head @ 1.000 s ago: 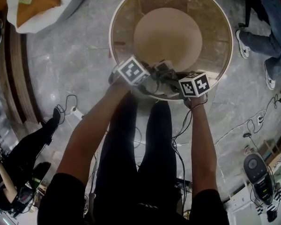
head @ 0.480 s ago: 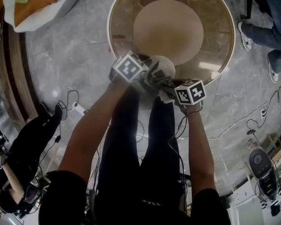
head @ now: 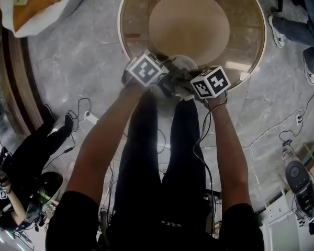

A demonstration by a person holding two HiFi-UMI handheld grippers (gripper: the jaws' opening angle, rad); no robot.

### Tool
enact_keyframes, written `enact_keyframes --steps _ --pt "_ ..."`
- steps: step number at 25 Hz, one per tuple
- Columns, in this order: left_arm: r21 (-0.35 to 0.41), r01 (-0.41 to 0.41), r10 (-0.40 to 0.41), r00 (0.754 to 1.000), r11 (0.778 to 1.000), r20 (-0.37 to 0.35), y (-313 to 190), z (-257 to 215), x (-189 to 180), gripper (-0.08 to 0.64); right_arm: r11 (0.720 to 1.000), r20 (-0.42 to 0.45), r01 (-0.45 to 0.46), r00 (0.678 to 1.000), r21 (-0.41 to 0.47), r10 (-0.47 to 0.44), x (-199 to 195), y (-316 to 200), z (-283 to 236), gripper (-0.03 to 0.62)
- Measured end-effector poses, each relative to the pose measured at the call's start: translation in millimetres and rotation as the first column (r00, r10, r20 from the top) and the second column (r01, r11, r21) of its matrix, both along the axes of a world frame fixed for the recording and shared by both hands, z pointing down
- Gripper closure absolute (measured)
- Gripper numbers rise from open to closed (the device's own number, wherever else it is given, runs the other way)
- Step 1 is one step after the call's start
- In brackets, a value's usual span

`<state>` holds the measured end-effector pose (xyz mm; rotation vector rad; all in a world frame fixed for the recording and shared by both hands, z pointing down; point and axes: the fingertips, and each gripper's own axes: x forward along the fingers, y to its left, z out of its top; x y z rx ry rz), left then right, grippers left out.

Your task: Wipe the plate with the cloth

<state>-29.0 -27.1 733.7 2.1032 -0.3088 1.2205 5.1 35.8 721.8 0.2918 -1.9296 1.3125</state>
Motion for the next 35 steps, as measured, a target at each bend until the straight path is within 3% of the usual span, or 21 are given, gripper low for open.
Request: enact_keyframes --steps 3,8,13,15,17,20,23,25,26,27,31,33,35 --pt "0.011 -0.009 0.009 1.000 1.000 0.000 8 2 -3 0.525 0.999 -0.021 -0.012 1.000 0.038 0.013 11 -2 2 0.448" --pt "0.005 0.008 -0.008 1.000 1.000 -0.005 8 3 -1 0.522 0.984 -0.004 -0.170 0.985 0.059 0.170 46 -15 -7 0.449" --pt "0.058 -0.026 0.029 0.998 0.998 -0.052 15 -13 1 0.522 0.971 0.041 -0.218 0.976 0.103 0.214 56 26 -13 0.448" --pt "0.091 0.040 -0.034 0.997 0.995 -0.062 10 -24 -7 0.522 0.964 0.083 -0.246 0.968 0.101 0.238 59 37 -18 0.448" --pt "0.105 0.163 -0.152 0.983 0.981 -0.103 1 -41 -21 0.522 0.949 0.155 -0.306 0.944 0.072 0.293 62 36 -31 0.448" --pt "0.065 0.330 -0.312 0.929 0.942 -0.198 4 -79 -49 0.522 0.915 0.308 -0.402 0.868 -0.028 0.390 60 28 -72 0.448" --pt "-0.047 0.405 -0.404 0.885 0.913 -0.233 57 -126 -66 0.532 0.870 0.509 -0.453 0.711 -0.197 0.486 62 47 -147 0.448" --pt "-0.105 0.411 -0.424 0.875 0.905 -0.234 106 -161 -78 0.541 0.849 0.606 -0.450 0.604 -0.278 0.518 59 65 -214 0.446" --pt "-0.121 0.405 -0.422 0.875 0.906 -0.236 128 -180 -83 0.543 0.847 0.640 -0.441 0.568 -0.295 0.518 58 73 -244 0.446" --pt "-0.126 0.396 -0.415 0.877 0.910 -0.241 147 -198 -85 0.543 0.853 0.663 -0.431 0.550 -0.294 0.507 60 78 -267 0.446" --pt "-0.102 0.397 -0.409 0.863 0.912 -0.296 189 -269 -62 0.543 0.897 0.725 -0.406 0.564 -0.174 0.396 95 77 -336 0.441" --pt "-0.089 0.421 -0.425 0.839 0.903 -0.340 201 -301 -51 0.543 0.897 0.775 -0.421 0.520 -0.133 0.359 110 71 -383 0.436" --pt "-0.067 0.443 -0.431 0.811 0.894 -0.395 206 -331 -41 0.543 0.897 0.832 -0.428 0.454 -0.111 0.320 122 68 -428 0.433"
